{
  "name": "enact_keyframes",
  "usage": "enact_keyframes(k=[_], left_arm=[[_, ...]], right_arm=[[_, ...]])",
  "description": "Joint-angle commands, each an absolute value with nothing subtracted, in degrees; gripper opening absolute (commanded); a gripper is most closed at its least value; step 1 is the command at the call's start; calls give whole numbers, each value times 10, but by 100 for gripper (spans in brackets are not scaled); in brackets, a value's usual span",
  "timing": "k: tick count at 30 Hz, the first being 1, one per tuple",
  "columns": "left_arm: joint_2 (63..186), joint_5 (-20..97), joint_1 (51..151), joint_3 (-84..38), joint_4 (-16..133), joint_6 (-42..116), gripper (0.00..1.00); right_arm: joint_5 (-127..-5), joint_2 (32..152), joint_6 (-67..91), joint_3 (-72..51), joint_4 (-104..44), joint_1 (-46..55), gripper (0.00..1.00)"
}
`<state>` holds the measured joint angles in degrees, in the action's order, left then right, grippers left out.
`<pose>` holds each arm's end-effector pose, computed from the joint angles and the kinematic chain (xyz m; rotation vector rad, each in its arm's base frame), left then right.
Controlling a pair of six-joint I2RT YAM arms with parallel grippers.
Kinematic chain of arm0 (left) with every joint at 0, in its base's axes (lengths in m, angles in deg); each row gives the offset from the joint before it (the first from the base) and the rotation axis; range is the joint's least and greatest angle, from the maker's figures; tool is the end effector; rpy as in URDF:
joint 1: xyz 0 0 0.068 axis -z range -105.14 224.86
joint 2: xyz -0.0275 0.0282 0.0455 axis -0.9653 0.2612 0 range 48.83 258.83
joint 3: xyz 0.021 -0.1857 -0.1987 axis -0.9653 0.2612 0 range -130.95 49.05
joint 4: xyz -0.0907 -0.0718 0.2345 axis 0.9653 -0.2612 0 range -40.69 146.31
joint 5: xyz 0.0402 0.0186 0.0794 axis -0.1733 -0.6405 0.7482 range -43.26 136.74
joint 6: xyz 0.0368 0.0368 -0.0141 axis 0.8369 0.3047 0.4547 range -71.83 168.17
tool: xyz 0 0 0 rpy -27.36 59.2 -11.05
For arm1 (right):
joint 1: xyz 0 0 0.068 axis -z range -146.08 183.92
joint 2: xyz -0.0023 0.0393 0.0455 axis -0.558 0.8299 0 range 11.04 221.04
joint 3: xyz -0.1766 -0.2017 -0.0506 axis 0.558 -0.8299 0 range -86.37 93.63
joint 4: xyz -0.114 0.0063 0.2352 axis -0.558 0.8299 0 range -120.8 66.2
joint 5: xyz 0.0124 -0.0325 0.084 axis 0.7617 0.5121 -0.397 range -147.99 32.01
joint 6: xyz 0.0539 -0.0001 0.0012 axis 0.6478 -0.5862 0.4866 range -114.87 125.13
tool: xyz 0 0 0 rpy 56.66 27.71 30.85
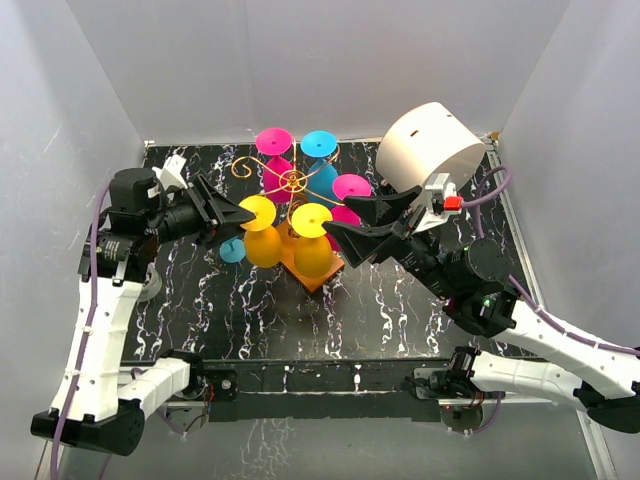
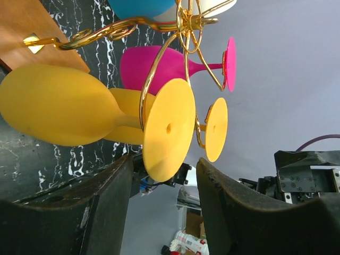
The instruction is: Place the wine glass upside down on the wine glass rack
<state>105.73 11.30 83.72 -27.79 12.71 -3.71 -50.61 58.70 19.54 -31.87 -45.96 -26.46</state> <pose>0.1748 -0.0481 0.4333 -0.3612 2.1094 -1.2696 0.0927 0.1538 0.4383 -0.3791 1.2006 1.0641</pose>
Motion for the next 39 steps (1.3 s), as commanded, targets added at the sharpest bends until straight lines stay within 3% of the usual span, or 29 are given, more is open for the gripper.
enact_keyframes(k=[1, 7, 13, 17, 28, 39], left_arm=[[1064, 108, 839, -318, 75, 15, 51], [1072, 124, 839, -364, 49, 69, 56], [1061, 398, 840, -410, -53, 130, 49], [1051, 499, 839, -394, -59, 136, 45], [1116, 541, 838, -243, 59, 117, 46], [1265, 508, 782, -255, 126, 161, 49]], right_arm=[[-503, 579, 197, -317, -486, -267, 67], [-503, 580, 196, -316, -487, -267, 67], [-494, 569, 194, -316, -476, -267, 67], [-484, 564, 194, -320, -474, -267, 67], [-466, 560, 194, -322, -452, -268, 67], [-449, 540, 189, -332, -435, -267, 67]])
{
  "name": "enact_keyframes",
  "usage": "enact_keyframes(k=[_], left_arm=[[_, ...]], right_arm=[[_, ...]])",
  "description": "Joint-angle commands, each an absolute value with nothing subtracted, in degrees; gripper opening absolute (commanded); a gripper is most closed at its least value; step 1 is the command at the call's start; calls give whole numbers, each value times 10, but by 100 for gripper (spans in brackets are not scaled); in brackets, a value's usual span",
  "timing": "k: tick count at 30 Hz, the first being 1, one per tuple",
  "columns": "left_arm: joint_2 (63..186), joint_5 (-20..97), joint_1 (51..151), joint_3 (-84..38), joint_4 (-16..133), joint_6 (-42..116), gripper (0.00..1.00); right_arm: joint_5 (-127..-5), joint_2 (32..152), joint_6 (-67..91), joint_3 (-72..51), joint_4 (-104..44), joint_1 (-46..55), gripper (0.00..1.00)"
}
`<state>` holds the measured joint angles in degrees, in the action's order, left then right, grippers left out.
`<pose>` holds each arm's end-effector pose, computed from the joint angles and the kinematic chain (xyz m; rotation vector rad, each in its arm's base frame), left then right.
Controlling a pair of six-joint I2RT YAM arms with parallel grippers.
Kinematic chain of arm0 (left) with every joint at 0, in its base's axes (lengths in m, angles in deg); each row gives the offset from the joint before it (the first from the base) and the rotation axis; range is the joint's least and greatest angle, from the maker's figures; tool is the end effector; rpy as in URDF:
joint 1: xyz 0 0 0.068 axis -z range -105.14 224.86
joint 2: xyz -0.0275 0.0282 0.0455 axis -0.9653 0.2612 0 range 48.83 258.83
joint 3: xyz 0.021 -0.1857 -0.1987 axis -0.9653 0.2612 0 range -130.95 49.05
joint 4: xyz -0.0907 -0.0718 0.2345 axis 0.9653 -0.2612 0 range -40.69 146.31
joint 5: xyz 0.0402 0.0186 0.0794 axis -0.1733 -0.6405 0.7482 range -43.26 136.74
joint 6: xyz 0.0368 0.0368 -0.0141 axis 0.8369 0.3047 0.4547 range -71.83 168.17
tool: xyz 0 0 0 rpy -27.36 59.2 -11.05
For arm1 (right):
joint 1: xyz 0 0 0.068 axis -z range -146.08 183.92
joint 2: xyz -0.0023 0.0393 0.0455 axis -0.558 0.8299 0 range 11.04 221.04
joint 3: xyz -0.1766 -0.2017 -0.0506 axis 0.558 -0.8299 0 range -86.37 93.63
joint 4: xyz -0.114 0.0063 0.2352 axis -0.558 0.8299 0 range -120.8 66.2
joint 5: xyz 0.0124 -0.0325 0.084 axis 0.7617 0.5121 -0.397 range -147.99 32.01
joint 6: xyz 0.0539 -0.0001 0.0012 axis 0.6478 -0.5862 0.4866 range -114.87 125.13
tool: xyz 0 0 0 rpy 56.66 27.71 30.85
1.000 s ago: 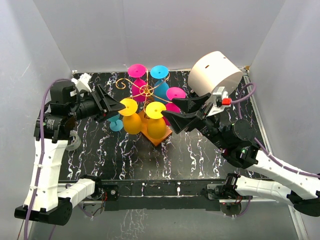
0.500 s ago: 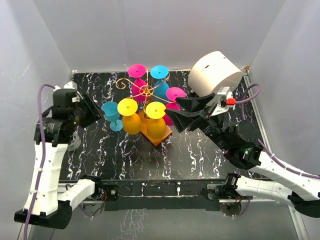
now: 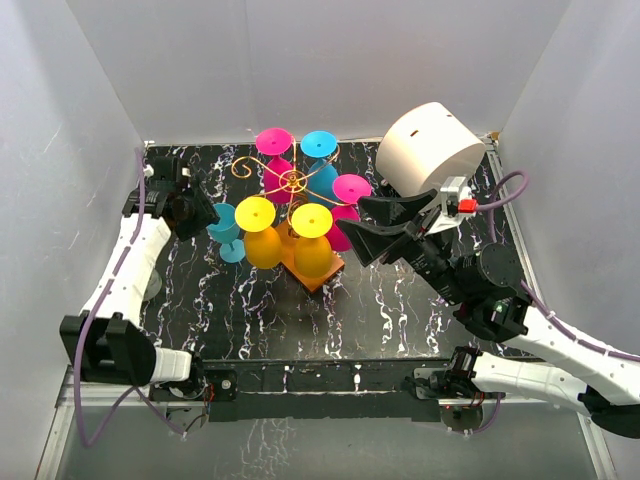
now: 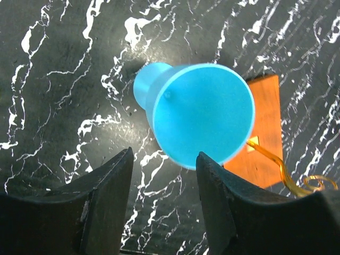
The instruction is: Place the wine glass upside down on the wine glass rack
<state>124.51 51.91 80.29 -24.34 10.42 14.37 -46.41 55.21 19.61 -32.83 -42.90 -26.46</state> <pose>0.2740 -0.0228 0.3379 -0.6329 2.3333 -0.2071 0.0872 0.1389 0.4363 -0.3171 1.2275 1.0177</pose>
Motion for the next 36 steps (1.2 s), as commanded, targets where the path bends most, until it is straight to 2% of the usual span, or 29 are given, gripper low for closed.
enact_keyframes(k=[1, 8, 13, 17, 22, 36], left_arm=[[1269, 503, 777, -250, 132, 161, 47], [1305, 474, 760, -231, 156, 165, 33], [1309, 478, 757, -233, 161, 181, 16], [1310, 499, 758, -226, 167, 198, 14], [1310, 506, 758, -230, 154, 212, 1], [1151, 643, 757, -320, 117, 242, 0]], right_arm=[[-448, 539, 188, -333, -434, -267, 67], [-437, 539, 180, -336, -432, -267, 68], [-445, 544, 182, -329, -437, -267, 68], [-458, 544, 190, -325, -448, -267, 68], [-463, 546, 201, -325, -453, -267, 68], [-427, 590, 308, -252, -437, -267, 67]])
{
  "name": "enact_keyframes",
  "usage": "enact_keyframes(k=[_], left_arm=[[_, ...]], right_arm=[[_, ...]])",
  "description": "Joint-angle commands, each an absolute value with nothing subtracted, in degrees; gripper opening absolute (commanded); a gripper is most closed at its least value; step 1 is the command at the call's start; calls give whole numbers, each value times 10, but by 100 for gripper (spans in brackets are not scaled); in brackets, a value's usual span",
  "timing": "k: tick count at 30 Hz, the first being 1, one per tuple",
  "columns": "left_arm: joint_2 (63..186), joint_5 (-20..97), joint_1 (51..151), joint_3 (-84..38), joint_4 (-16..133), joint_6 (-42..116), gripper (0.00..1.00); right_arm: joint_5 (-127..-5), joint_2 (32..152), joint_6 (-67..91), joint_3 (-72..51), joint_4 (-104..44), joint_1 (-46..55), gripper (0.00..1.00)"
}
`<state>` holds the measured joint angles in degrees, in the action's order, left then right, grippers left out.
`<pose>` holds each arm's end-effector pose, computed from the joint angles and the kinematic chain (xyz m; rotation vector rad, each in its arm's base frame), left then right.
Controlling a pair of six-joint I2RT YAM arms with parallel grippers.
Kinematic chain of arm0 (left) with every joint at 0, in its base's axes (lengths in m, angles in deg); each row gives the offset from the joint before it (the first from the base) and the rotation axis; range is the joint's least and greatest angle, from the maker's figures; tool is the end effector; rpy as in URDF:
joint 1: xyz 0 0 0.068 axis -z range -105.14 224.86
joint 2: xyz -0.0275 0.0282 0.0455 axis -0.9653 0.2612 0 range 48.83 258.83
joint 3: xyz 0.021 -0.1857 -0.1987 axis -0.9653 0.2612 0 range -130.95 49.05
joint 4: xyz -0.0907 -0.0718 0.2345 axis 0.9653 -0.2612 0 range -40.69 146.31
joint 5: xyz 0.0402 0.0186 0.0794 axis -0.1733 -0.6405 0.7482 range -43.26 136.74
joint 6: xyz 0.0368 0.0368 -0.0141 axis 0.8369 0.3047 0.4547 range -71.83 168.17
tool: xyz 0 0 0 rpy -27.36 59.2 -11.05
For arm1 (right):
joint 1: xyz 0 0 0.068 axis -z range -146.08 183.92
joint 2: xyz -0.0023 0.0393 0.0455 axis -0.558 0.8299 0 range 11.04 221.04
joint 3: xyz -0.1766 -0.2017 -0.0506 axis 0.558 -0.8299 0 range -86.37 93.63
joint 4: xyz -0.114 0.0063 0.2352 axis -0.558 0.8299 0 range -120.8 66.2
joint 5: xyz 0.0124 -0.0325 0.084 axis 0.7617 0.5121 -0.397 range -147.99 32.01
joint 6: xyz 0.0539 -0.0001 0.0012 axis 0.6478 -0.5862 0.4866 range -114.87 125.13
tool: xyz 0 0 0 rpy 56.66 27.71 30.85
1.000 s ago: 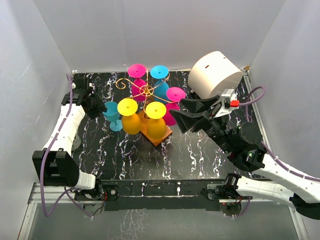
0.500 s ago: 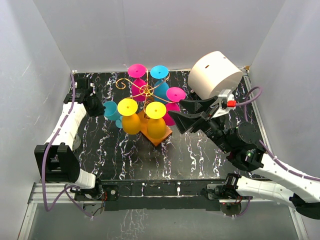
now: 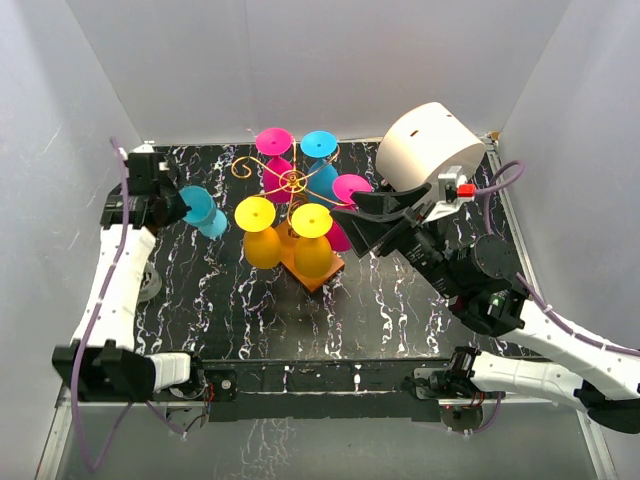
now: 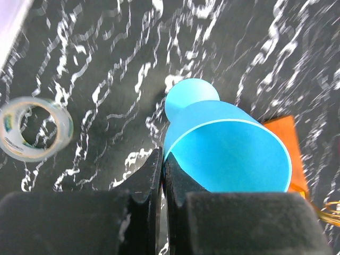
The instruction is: Place the wine glass upside down on the wine glass rack
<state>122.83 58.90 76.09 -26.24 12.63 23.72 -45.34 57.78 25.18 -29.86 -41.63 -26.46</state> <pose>0.2714 0.0017 0.3594 -0.5658 2.2193 0.0134 0.0918 0.1457 0.4447 -0.2486 1.2703 1.0835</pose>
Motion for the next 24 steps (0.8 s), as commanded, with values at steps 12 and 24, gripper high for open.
enact_keyframes(k=[12, 24], left_arm=[[977, 578, 757, -320, 321, 159, 0], [913, 421, 758, -285, 520, 83, 0]], right_arm=[[-384, 744, 467, -111, -449, -267, 65], [-387, 907, 619, 76, -467, -267, 67]])
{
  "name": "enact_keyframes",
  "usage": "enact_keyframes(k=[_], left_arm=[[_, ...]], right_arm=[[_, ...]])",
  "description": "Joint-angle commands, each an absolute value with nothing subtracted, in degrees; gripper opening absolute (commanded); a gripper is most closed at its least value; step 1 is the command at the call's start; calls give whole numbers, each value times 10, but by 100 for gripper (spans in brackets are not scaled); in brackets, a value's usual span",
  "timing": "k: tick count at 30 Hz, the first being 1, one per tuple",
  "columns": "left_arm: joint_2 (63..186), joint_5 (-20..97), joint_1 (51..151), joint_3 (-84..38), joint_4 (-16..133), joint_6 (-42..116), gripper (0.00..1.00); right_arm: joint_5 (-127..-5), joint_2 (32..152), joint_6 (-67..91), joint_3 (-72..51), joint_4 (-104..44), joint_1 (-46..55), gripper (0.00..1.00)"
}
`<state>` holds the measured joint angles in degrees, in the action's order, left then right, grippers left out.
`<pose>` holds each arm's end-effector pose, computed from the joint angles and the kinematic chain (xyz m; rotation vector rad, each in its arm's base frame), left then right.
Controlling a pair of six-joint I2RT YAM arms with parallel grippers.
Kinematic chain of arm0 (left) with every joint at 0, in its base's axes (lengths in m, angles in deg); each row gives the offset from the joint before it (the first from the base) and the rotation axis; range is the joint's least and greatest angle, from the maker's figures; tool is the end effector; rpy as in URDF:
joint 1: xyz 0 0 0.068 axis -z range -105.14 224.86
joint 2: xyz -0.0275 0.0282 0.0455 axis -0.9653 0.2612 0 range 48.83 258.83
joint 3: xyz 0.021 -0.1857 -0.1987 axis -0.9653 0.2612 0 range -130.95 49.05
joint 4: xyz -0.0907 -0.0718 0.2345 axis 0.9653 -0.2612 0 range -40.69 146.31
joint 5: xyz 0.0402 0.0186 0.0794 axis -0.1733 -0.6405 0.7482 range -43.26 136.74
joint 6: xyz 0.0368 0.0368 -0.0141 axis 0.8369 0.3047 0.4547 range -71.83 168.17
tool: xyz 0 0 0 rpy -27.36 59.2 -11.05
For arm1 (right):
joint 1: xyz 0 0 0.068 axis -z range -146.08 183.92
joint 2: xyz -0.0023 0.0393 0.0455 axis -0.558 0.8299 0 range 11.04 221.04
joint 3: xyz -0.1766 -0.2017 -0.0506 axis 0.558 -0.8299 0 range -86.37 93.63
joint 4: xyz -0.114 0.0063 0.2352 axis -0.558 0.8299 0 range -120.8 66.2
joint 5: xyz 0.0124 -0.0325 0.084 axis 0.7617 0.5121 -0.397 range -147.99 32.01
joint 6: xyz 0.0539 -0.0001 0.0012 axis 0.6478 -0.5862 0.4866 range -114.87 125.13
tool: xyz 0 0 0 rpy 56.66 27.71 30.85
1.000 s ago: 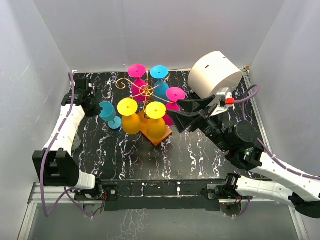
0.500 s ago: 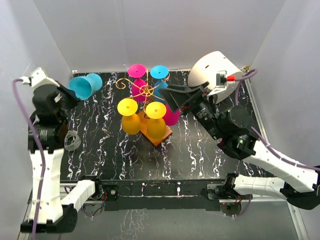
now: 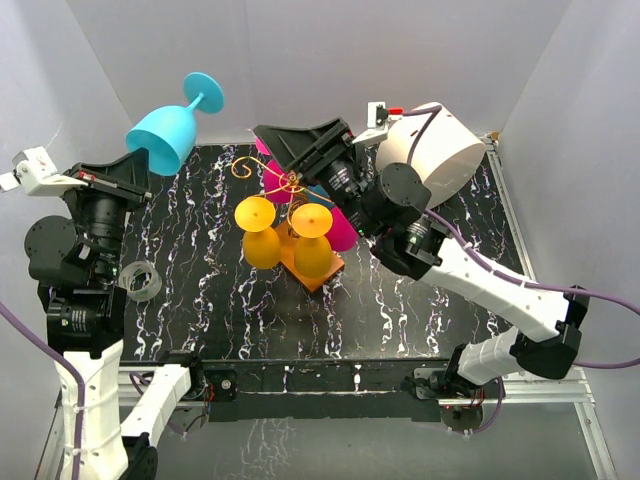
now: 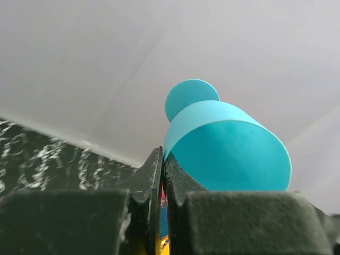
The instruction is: Place the wine glass upside down on the wine glass rack
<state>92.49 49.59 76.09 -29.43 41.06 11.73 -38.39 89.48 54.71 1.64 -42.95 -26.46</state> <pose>0.0992 -0.0004 0.5216 -0.4191 1.1751 -0.5409 0.1579 0.2536 0.5118 0.2090 1.3368 1.4536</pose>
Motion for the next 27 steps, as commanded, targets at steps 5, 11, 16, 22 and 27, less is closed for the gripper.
enact_keyframes(k=[5, 11, 16, 22, 27], left_arm=[[909, 373, 758, -279, 572, 59, 0], [917, 316, 758, -278, 609, 33, 0], [930, 243, 758, -285, 632, 33, 0], [932, 190, 757, -285, 645, 29, 0], [923, 168, 757, -277, 645, 41, 0]], right_arm=[[-359, 924, 688, 83, -477, -267, 67], [-366, 946, 716, 107, -500, -267, 67], [-370, 969, 741, 133, -494, -267, 64], [-348, 984, 758, 139, -499, -266, 58], [-341, 984, 772, 104, -555, -266, 50]])
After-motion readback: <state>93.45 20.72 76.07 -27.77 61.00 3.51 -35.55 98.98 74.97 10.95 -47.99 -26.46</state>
